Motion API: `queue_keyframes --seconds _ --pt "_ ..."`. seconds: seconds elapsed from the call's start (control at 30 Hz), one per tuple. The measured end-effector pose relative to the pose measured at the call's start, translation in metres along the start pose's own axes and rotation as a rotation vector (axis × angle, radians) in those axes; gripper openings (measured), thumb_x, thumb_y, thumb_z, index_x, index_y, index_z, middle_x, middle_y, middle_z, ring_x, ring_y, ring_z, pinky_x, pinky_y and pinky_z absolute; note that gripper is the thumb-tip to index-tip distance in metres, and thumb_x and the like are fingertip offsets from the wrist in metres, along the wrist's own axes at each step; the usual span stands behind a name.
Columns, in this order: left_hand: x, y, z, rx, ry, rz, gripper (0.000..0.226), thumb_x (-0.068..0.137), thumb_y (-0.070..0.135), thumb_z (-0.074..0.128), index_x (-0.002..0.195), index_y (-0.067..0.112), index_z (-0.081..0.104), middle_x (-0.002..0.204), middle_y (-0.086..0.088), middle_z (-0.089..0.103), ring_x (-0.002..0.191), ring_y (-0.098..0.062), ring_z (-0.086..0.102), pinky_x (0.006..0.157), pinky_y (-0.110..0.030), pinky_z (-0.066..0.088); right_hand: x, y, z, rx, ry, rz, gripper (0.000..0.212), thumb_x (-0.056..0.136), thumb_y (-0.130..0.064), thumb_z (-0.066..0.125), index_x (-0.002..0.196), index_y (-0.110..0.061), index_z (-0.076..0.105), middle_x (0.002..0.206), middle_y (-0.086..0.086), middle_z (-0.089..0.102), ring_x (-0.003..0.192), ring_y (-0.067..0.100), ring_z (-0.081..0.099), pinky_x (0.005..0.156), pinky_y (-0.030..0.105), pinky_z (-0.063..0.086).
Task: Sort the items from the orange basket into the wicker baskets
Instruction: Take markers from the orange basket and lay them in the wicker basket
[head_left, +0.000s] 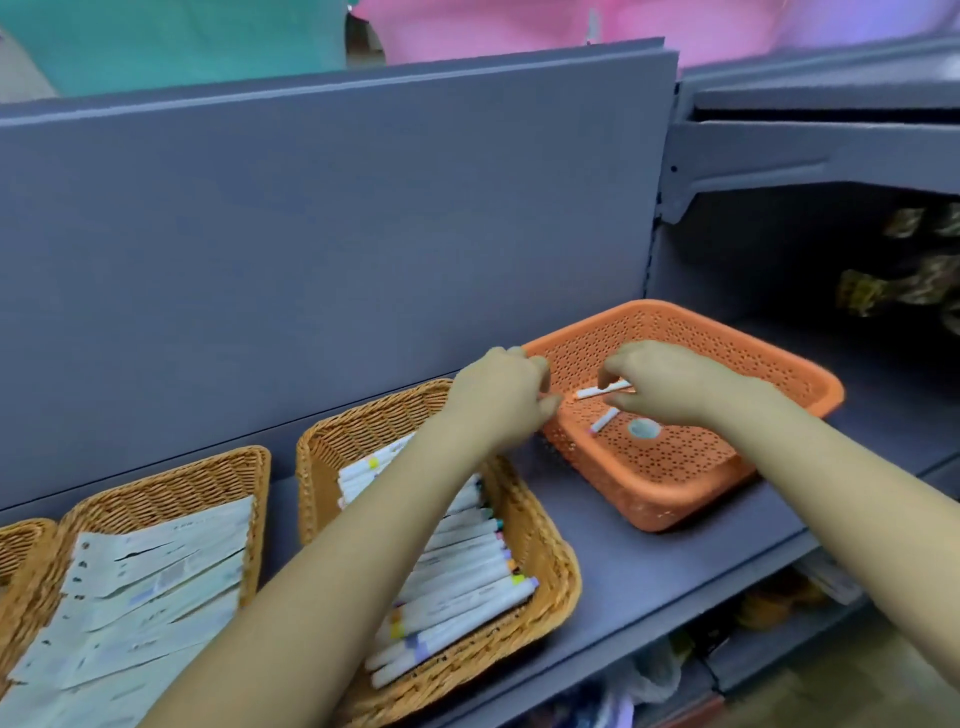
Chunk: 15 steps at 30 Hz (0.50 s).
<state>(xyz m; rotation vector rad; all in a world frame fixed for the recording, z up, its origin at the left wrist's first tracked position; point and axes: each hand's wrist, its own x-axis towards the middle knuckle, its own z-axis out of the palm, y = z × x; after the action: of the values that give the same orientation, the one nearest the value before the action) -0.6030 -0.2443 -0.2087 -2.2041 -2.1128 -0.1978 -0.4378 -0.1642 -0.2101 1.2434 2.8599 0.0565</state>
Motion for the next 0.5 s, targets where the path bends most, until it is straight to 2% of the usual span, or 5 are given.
queue_keyframes --seconds 0.17,0.33,0.5 --pt "0.055 0.031 0.016 0.001 -0.068 -0.034 0.031 0.092 0.039 0.049 0.112 0.018 0.062 0.117 -0.006 0.058 0.112 -0.025 0.053 0.082 -0.035 0.044 0.018 0.052 0.015 -0.017 -0.095 -0.005 0.028 0.092 -0.03 0.054 0.117 -0.019 0.061 0.12 0.003 0.057 0.113 0.022 0.052 0.092 0.033 0.042" --pt "0.094 0.045 0.041 0.131 -0.361 -0.104 0.034 0.092 0.039 0.052 0.114 0.016 0.063 0.113 -0.006 0.063 0.102 -0.026 0.057 0.08 -0.035 0.048 0.038 0.087 0.024 -0.041 -0.177 -0.055 0.028 0.092 -0.033 0.054 0.115 -0.019 0.06 0.121 0.004 0.058 0.111 0.023 0.052 0.091 0.035 0.043" --pt "0.114 0.062 0.057 0.098 -0.568 -0.146 0.034 0.091 0.038 0.056 0.114 0.013 0.064 0.094 -0.002 0.06 0.079 -0.022 0.053 0.058 -0.027 0.039 0.052 0.105 0.027 -0.026 -0.236 -0.097 0.027 0.093 -0.034 0.052 0.115 -0.02 0.06 0.117 0.003 0.058 0.105 0.023 0.054 0.089 0.036 0.046"
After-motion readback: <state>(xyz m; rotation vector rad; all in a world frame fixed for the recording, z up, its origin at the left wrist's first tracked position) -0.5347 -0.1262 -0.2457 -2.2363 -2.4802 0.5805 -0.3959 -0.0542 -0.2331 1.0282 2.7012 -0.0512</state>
